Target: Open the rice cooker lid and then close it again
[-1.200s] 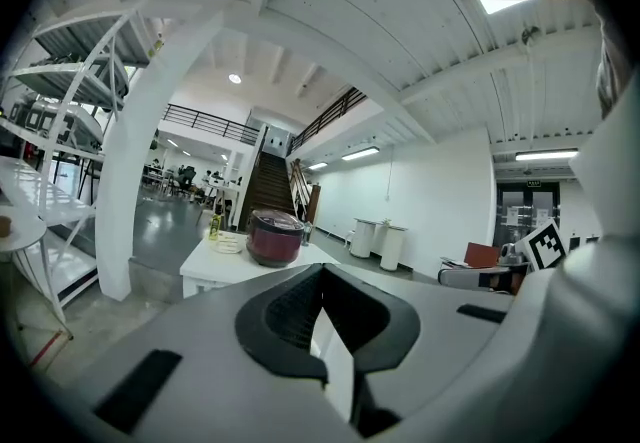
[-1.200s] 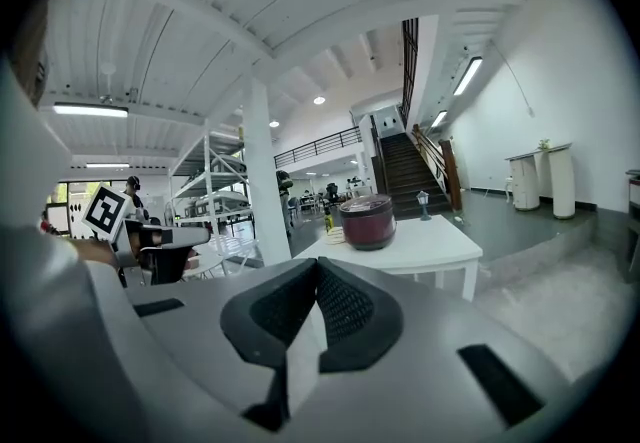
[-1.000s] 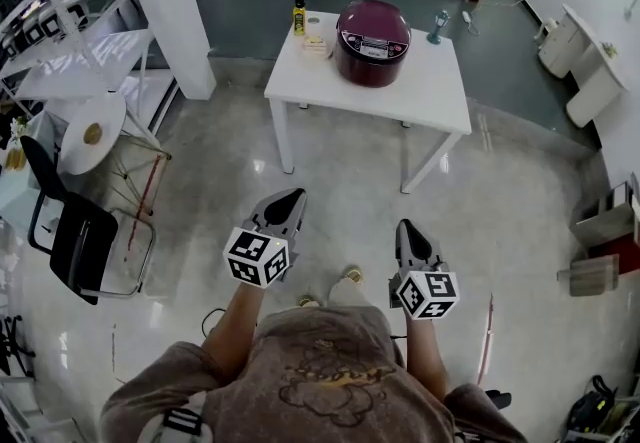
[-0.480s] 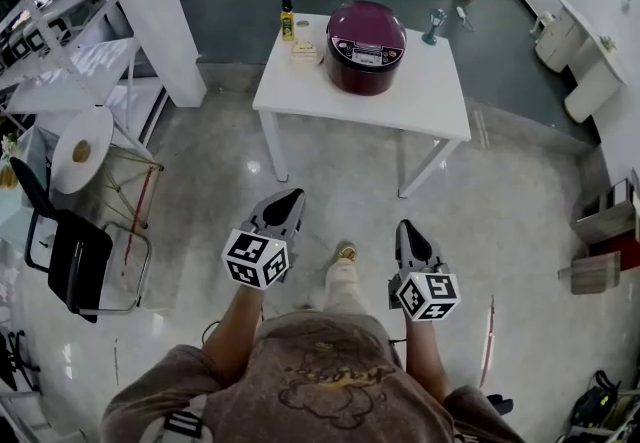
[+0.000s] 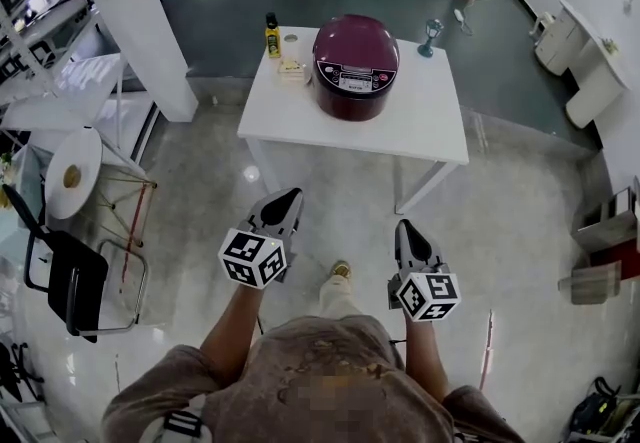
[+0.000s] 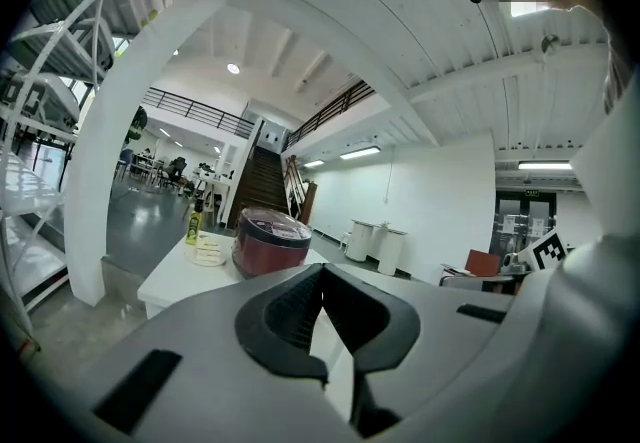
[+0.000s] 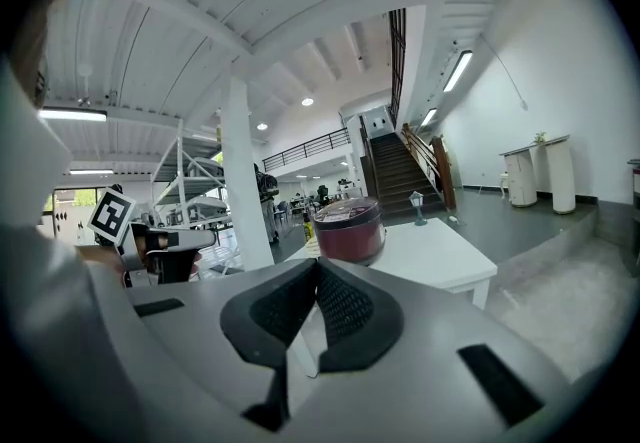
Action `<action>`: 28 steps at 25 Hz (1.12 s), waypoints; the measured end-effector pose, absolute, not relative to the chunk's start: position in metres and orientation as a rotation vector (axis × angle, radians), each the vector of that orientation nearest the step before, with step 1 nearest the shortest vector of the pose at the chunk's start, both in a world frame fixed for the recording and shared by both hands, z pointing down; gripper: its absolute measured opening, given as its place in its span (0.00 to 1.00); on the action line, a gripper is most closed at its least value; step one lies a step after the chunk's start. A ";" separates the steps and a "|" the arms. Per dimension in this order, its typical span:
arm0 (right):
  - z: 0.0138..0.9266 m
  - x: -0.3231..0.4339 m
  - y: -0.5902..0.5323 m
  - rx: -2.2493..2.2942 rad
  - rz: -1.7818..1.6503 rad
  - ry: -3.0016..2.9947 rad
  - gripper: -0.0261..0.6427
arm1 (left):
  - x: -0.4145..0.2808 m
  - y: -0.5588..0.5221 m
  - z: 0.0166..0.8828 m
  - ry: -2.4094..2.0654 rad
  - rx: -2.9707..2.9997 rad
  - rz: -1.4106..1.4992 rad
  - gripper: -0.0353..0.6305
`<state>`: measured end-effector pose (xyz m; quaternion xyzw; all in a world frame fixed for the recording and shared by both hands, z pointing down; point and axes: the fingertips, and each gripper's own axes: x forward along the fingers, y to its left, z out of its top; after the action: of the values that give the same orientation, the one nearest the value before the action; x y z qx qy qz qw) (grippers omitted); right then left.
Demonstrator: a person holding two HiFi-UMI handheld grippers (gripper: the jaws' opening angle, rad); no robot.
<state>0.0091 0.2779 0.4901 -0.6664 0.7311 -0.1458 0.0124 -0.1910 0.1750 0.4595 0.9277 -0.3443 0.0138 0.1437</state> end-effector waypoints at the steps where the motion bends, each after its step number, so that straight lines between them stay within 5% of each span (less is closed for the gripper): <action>1: 0.490 0.013 0.269 -2.074 -0.460 2.281 0.04 | -0.187 0.166 0.459 -0.999 2.671 0.042 0.09; 28: 0.486 0.116 0.087 -1.894 -0.504 2.420 0.04 | -0.088 0.009 0.446 -1.138 2.590 0.004 0.09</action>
<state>0.1158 0.0865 0.4860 -0.6081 0.7771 -0.1617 0.0137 -0.0882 0.0092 0.4463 0.9043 -0.3975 0.0014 0.1555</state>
